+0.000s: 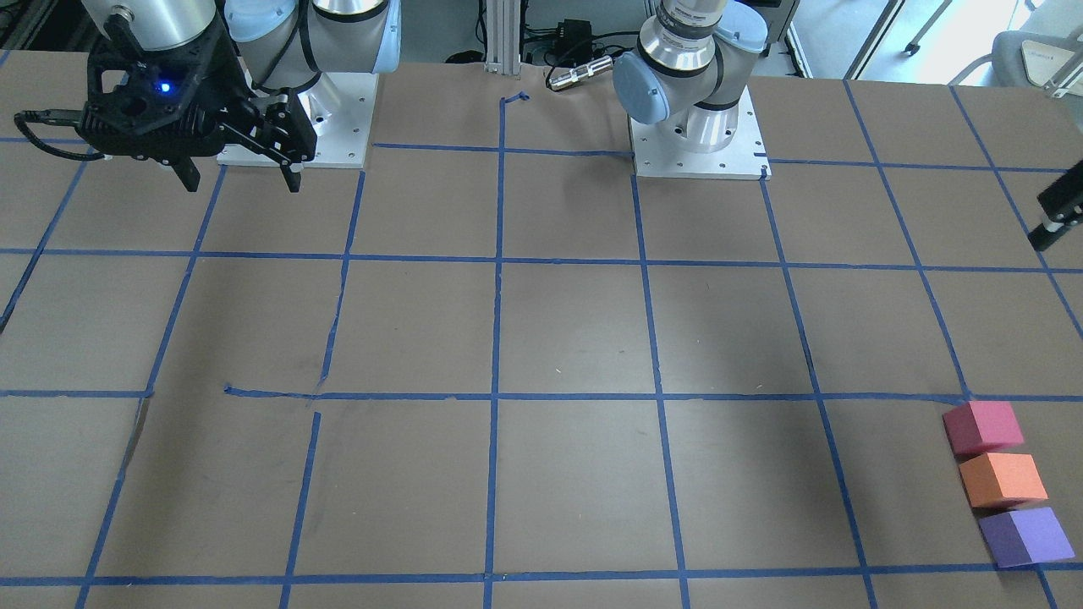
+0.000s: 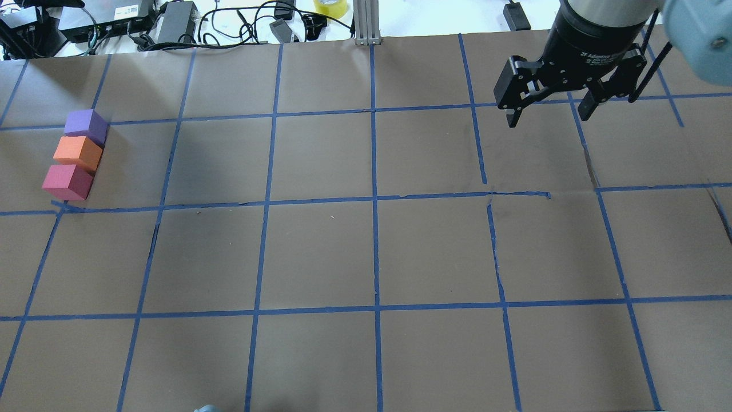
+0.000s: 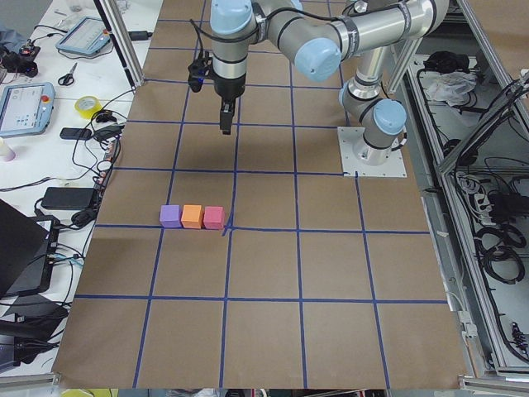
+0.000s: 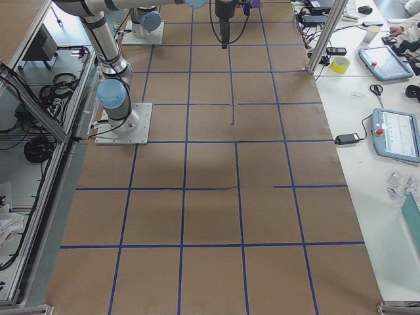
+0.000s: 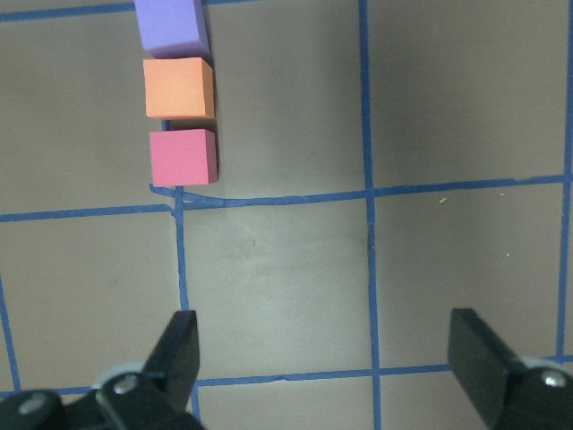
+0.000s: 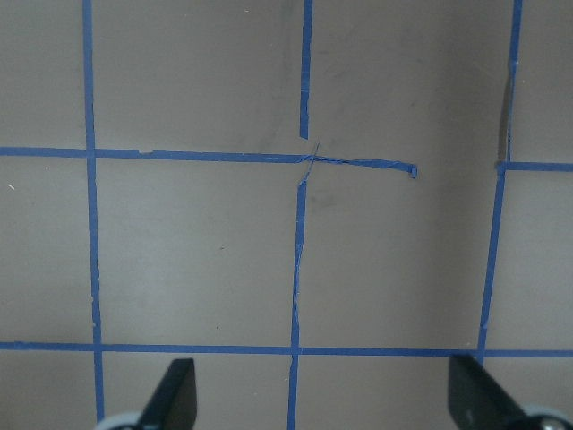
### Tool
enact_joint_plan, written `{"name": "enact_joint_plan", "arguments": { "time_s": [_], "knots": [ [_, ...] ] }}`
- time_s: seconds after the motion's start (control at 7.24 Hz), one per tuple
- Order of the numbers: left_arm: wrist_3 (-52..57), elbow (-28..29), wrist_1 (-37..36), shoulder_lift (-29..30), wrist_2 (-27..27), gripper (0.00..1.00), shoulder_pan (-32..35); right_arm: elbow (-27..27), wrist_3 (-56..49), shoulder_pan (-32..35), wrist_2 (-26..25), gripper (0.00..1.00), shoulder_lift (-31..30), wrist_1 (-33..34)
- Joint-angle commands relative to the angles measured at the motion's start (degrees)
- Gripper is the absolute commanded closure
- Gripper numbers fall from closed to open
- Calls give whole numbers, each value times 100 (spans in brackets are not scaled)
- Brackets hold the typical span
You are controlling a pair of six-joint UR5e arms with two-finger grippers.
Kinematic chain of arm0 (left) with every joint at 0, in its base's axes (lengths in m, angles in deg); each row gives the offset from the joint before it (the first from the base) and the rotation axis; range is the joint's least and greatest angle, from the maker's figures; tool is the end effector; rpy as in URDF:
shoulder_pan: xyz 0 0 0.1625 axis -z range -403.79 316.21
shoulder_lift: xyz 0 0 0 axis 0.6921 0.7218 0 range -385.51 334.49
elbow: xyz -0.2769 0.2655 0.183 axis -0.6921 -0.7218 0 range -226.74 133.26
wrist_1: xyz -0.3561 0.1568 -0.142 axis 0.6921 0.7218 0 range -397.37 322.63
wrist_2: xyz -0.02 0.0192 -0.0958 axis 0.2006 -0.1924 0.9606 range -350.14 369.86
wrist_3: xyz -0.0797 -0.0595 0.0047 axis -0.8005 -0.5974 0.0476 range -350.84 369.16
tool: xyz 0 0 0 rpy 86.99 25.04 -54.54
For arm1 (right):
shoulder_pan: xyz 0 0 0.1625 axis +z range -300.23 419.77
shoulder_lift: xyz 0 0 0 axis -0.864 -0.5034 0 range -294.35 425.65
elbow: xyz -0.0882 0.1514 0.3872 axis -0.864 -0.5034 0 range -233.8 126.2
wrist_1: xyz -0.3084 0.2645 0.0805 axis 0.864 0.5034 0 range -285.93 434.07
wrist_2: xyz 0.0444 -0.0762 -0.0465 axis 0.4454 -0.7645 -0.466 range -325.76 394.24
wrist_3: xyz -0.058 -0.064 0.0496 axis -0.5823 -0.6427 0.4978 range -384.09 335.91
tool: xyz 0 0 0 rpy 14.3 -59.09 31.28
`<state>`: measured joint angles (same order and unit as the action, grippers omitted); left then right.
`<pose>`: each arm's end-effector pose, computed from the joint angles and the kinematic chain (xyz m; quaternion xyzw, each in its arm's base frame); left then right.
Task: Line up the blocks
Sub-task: 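Open the left gripper and raise it away from the cubes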
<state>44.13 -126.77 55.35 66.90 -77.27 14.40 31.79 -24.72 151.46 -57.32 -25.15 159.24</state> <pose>0.1535 -0.5100 0.5481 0.0287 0.9984 -0.0490 0.0022 0.1448 -0.4809 0.5242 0.0202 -0.9997 0.0034 0.0135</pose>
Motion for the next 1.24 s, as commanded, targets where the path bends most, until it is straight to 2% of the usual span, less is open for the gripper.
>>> {"name": "enact_joint_plan", "arguments": {
  "time_s": [0.0, 0.14, 0.28, 0.41, 0.69, 0.83, 1.1],
  "knots": [
    [-1247, -302, 62, -303, 81, 0, 1081, 2, -33, -10, -3, 0, 0, 0],
    [-1656, -303, -34, -242, 47, 0, 2020, 2, -59, -10, -3, 0, 0, 0],
    [-2504, -355, -296, -189, -67, 0, 2804, 2, -60, -10, 6, 0, 0, 0],
    [-3183, -416, -281, -136, -25, 0, 3194, 2, -51, -10, 15, 0, 0, 0],
    [-3443, -469, -219, -188, -190, 0, 3618, 2, -59, -10, 6, 0, -8, 0],
    [-3488, -522, -254, -232, -496, 0, 3664, 2, -51, -2, 6, 0, -8, 0],
    [-3575, -540, -324, -163, -482, 0, 3664, 2, -103, -10, -3, 0, 0, 0]
  ]
}}
